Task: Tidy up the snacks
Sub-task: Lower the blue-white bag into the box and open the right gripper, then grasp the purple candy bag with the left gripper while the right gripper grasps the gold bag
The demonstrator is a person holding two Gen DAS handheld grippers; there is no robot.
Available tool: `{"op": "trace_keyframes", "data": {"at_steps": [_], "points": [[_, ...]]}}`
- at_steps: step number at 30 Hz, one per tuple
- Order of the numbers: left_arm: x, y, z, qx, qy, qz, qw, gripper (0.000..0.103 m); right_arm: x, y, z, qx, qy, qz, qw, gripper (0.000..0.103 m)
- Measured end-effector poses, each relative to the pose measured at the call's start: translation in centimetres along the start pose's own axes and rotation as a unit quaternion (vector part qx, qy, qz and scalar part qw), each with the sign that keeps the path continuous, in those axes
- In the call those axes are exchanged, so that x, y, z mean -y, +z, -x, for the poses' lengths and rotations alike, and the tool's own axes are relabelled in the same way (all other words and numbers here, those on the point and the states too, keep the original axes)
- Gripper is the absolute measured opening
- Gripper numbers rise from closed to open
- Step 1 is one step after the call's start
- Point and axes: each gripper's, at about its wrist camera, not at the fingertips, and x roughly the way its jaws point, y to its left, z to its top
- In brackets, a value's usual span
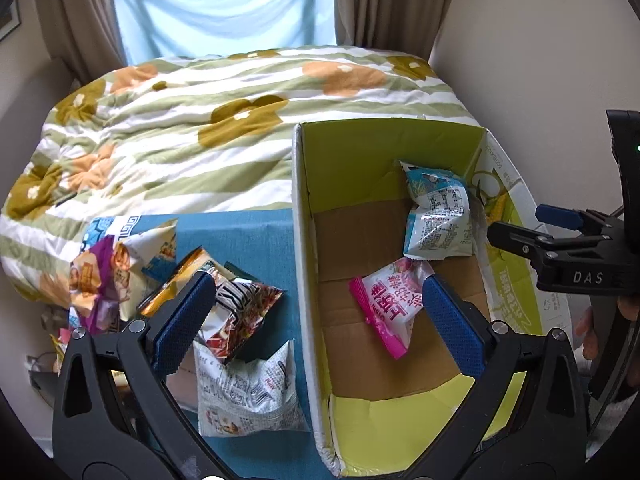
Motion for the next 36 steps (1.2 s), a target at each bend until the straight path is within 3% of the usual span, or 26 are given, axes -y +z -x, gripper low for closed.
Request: {"op": "trace_keyframes", "data": {"at_steps": [12, 19, 27, 36], "points": [[-0.2, -2.2, 6.3, 0.048, 0.013, 0.012, 0.9987, 0.102, -1.5, -2.4, 6.2, 0.052, 0.005, 0.021, 0.998, 0.103], [-2.3, -4.6, 10.5, 0.07, 0.022, 0.02, 0.9971, 0.102, -4.1, -4.4, 9.9, 0.09, 0.022, 0.032, 0.995, 0.103], [-8.2, -7.3, 14.4, 0.084, 0.028, 0.024, 0.9957, 0.102, -9.8, -6.6, 12.5, 0.121, 0.027, 0.047, 0.991, 0.103], [-18.5, -11.5, 17.3, 0.07, 0.03, 0.026, 0.9968, 0.102, -19.2, -9.2, 13.0, 0.144, 0.043, 0.039, 0.988, 0.103]]}}
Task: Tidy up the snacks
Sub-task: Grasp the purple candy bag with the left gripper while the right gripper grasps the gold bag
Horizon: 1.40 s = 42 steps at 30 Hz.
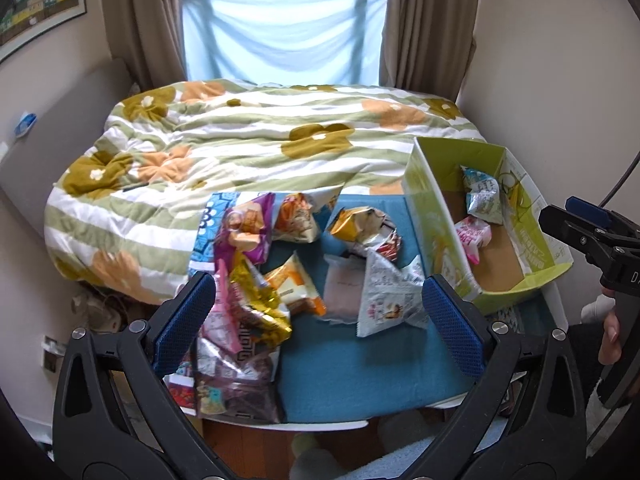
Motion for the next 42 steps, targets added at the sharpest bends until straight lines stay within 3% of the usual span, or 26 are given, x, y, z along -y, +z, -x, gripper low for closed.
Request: {"op": "trace_keyframes", "data": {"at_steps": [10, 17, 28, 31, 35, 42], "points": [[-10.1, -4.7, 0.3, -0.045, -0.034, 0.006, 0.9984, 0.102, -10.9, -3.6, -2.9, -0.011, 0.018, 0.007, 1.0, 0.103], [-13.0, -8.5, -3.6, -0.102, -0.074, 0.041, 0.9912, 0.102, -15.1, -6.0, -7.2, -0.036, 0.049, 0.027, 0.998, 0.103], [-13.5, -13.7, -12.5, -0.177, -0.109, 0.112, 0.9717, 0.102, -17.5, -8.7, -16.3, -0.084, 0.095, 0.139, 0.982, 0.103], [-13.2, -14.4, -13.7, -0.179, -0.105, 0.122, 0.9707, 0.102, -18.0, -9.0, -18.2, -0.092, 0.101, 0.163, 0.977, 0.103], [-12.9, -14.6, -15.1, -0.185, -0.104, 0.13, 0.9685, 0.101, -18.4, -9.2, -20.2, -0.105, 0.113, 0.183, 0.971, 0.095], [-12.0, -14.9, -16.3, -0.196, -0.116, 0.123, 0.966, 0.089, -19.2, -9.4, -22.2, -0.11, 0.129, 0.207, 0.964, 0.083]]}}
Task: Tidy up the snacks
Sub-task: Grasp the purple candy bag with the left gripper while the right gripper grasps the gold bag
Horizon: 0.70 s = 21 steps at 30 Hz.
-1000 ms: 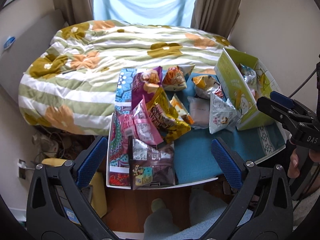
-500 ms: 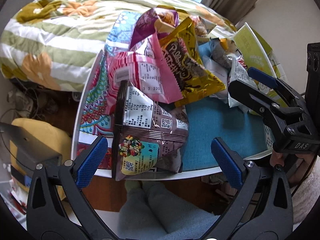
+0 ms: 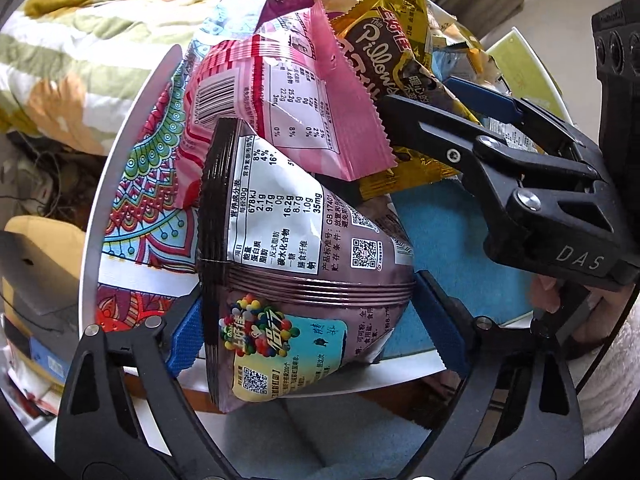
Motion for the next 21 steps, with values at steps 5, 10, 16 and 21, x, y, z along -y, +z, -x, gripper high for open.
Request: {"op": "trace_keyframes", "data": {"at_steps": [5, 10, 16, 21], "points": [[0.3, 0.0, 0.0, 0.007, 0.005, -0.003, 1.0, 0.078, -0.3, 0.2, -0.7, -0.001, 0.011, 0.008, 1.0, 0.075], [0.0, -0.4, 0.4, 0.009, 0.007, 0.001, 0.9999, 0.067, -0.2, 0.4, -1.3, -0.009, 0.022, 0.003, 1.0, 0.059], [-0.5, -0.7, 1.2, 0.01, 0.008, -0.001, 0.9999, 0.064, -0.3, 0.3, -1.1, -0.01, 0.025, 0.002, 1.0, 0.045], [-0.2, -0.4, 2.6, 0.024, 0.004, -0.012, 0.9996, 0.064, -0.2, 0.5, -0.4, -0.004, 0.024, -0.002, 1.0, 0.043]]}}
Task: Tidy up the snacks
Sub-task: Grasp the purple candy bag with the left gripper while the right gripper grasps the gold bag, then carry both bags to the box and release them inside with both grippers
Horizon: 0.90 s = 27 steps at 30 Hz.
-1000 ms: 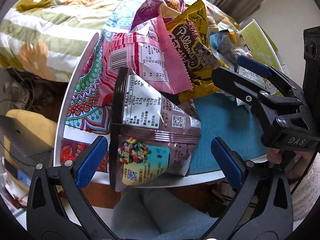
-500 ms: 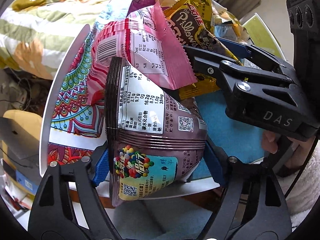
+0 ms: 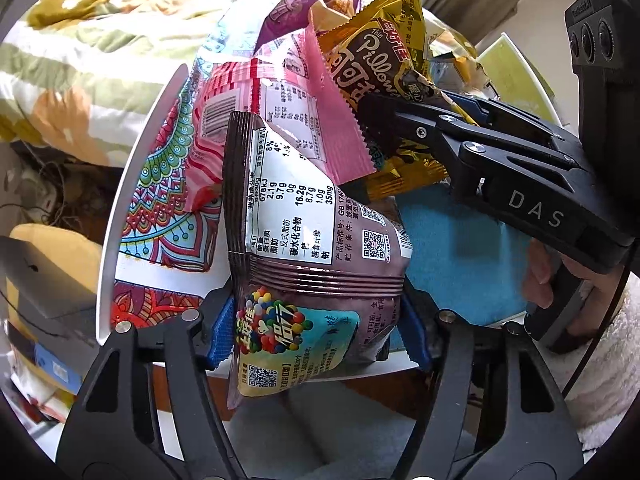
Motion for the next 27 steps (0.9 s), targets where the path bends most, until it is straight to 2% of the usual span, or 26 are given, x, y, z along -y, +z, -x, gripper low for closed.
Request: {"op": "trace_keyframes", "data": {"at_steps": [7, 15, 21, 27], "points": [[1.7, 0.4, 2.5, 0.019, -0.002, -0.038, 0.9991, 0.063, 0.4, 0.4, 2.9, 0.022, -0.011, -0.031, 0.999, 0.042], [3.6, 1.1, 5.4, 0.044, -0.015, -0.082, 0.9956, 0.063, 0.7, 1.0, 7.8, 0.052, -0.054, -0.056, 0.996, 0.042], [6.0, 2.8, 7.4, 0.071, -0.032, -0.117, 0.9901, 0.063, 1.0, 1.1, 12.6, 0.078, -0.093, -0.084, 0.989, 0.042], [9.7, 5.4, 9.4, 0.103, -0.04, -0.158, 0.9812, 0.063, 3.0, 0.7, 17.8, 0.1, -0.131, -0.127, 0.978, 0.042]]}}
